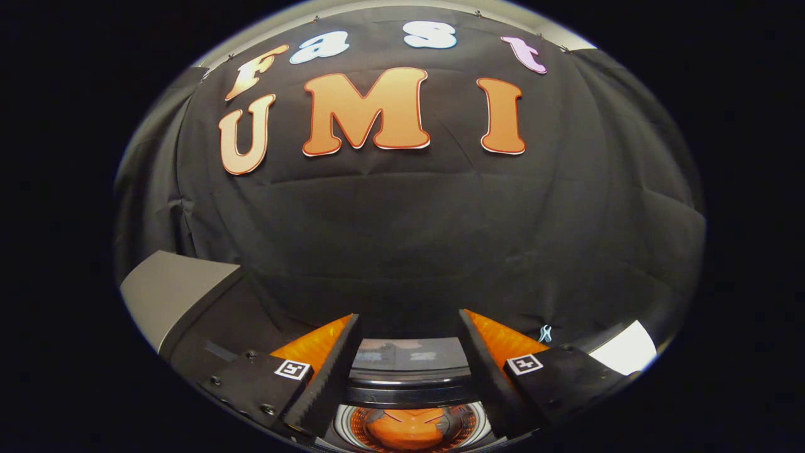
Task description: Put the clothes into the washing machine and then close the washing machine lid.
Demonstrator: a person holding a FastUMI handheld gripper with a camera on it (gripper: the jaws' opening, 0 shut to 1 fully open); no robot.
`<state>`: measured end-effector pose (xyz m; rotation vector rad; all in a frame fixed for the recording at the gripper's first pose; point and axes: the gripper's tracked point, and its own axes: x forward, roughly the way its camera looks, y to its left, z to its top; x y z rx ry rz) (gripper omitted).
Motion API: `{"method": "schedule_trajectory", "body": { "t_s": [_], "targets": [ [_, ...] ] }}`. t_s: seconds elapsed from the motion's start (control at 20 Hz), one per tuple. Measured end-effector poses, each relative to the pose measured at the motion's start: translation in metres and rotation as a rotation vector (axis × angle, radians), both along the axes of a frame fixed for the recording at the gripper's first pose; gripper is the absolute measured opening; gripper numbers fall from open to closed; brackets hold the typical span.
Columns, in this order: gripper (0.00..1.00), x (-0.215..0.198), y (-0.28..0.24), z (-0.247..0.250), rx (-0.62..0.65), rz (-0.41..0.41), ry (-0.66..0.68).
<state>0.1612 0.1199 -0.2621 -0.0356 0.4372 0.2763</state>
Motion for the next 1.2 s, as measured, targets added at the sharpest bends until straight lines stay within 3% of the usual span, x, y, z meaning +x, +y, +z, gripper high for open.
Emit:
{"method": "schedule_trajectory", "body": {
  "t_s": [0.35, 0.6, 0.9, 1.2],
  "targets": [
    [0.98, -0.051, -0.011, -0.043, 0.025, -0.015, 0.090],
    [0.98, -0.063, -0.019, -0.051, 0.042, -0.044, 0.108],
    [0.98, -0.065, -0.025, -0.013, 0.055, -0.049, 0.037],
    [0.98, -0.079, -0.021, 0.067, 0.107, -0.024, -0.076]
  ]
}}
